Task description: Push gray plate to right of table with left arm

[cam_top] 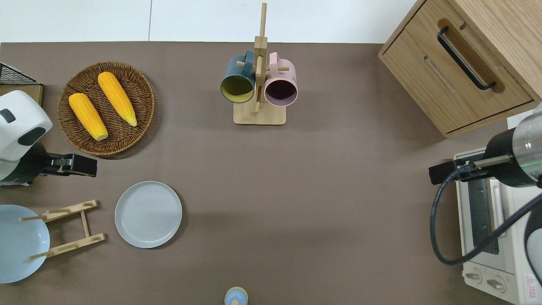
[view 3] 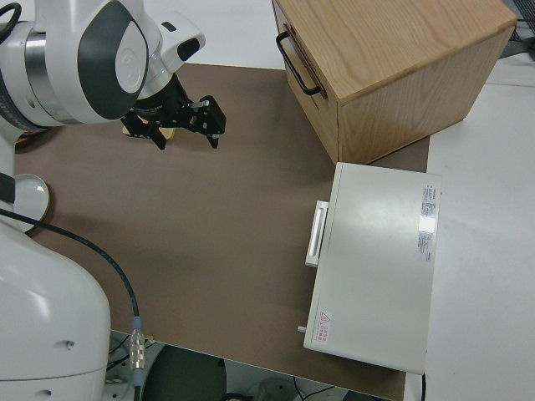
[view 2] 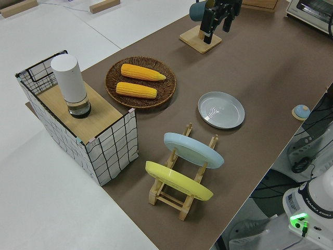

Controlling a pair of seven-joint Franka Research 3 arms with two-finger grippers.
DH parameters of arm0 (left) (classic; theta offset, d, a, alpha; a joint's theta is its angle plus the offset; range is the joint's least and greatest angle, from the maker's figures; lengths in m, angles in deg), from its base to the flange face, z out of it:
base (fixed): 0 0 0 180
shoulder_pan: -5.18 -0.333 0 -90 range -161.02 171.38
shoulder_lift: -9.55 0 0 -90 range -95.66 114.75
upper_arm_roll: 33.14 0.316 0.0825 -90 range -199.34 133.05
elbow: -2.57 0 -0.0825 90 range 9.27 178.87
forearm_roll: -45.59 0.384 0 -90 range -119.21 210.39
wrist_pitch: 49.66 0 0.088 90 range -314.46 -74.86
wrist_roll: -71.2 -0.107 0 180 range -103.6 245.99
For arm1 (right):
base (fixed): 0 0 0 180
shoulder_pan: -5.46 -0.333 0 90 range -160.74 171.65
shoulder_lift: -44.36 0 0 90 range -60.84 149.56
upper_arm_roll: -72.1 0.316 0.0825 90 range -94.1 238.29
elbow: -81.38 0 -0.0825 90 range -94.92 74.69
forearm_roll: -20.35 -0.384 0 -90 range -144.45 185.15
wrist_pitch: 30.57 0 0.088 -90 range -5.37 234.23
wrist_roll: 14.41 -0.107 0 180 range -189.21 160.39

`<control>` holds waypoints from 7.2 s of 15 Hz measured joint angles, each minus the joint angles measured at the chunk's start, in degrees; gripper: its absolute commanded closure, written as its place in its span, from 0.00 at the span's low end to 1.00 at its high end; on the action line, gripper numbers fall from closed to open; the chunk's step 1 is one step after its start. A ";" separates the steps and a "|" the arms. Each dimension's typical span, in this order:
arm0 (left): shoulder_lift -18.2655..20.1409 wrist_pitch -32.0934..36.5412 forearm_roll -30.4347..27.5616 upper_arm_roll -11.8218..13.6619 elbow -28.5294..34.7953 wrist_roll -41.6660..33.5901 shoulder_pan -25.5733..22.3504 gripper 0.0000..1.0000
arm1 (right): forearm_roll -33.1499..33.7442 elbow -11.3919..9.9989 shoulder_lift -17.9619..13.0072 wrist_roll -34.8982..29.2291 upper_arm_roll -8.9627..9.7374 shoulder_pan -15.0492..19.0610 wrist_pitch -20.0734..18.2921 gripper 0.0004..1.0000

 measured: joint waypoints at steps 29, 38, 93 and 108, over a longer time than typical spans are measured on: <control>18.18 -44.75 0.78 0.72 55.20 2.63 -3.50 0.00 | 0.00 0.00 0.00 0.00 0.00 0.00 0.00 0.02; 6.88 -55.77 0.80 0.77 56.37 -0.87 -7.02 0.98 | 0.00 0.00 0.00 0.00 0.00 0.00 0.00 0.02; -19.69 -36.48 5.71 -3.71 17.12 82.70 42.10 0.00 | 0.00 0.00 0.00 0.00 0.00 0.00 0.00 0.02; -2.59 -13.49 0.82 -1.48 14.15 45.20 21.99 0.00 | 0.00 0.00 0.00 0.00 0.00 0.00 0.00 0.02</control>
